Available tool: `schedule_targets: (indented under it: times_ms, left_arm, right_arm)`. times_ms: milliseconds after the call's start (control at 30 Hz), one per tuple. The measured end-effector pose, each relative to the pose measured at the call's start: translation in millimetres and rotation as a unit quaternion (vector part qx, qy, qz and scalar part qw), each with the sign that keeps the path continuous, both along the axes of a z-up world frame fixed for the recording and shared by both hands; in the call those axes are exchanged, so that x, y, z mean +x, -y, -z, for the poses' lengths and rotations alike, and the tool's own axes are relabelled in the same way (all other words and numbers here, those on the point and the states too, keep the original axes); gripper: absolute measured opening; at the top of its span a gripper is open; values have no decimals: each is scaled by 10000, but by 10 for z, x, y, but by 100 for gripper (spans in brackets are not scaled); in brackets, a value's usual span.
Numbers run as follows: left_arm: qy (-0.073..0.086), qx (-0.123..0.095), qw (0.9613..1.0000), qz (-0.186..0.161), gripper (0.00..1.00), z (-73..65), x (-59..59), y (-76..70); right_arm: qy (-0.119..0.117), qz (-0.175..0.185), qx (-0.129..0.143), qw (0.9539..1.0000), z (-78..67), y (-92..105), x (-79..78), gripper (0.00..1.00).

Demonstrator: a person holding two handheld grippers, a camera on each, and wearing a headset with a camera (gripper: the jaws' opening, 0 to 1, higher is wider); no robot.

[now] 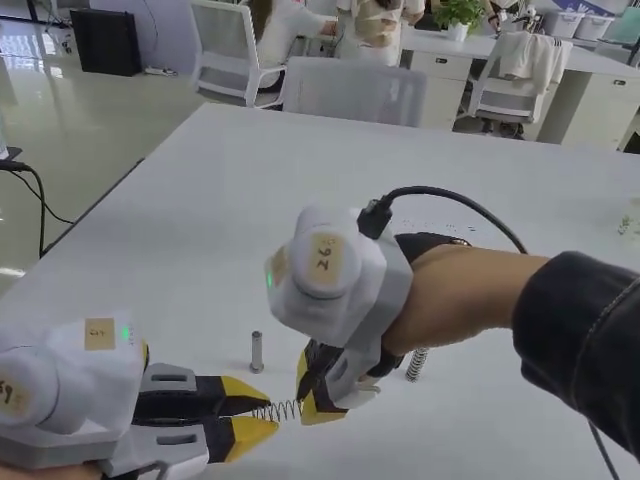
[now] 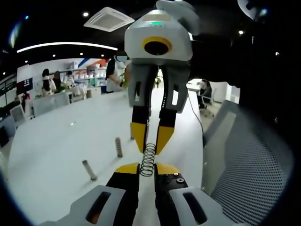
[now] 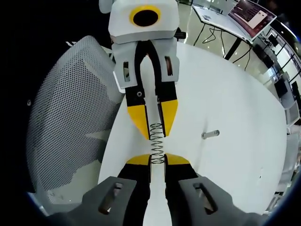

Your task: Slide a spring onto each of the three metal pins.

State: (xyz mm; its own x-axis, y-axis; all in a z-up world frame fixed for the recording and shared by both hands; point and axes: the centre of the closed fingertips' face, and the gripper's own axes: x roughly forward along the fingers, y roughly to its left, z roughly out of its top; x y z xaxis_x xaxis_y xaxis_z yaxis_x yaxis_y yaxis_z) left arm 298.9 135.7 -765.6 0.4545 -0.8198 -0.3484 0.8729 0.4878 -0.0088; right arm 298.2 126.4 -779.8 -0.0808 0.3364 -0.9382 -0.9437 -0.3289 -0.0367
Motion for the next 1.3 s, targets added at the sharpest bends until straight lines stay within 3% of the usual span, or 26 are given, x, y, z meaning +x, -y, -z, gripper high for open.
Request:
schedule_targets:
  times_ms: [633,1300]
  left_arm:
    - [30,137,9997,204,2,-13,-31,50]
    - [136,-31,9996,245,2,-149,-34,103]
  right_arm:
    - [-88,73,-12,9999,52,34,-9,8]
    - [-158,134,-10,9998,126,72,-16,9]
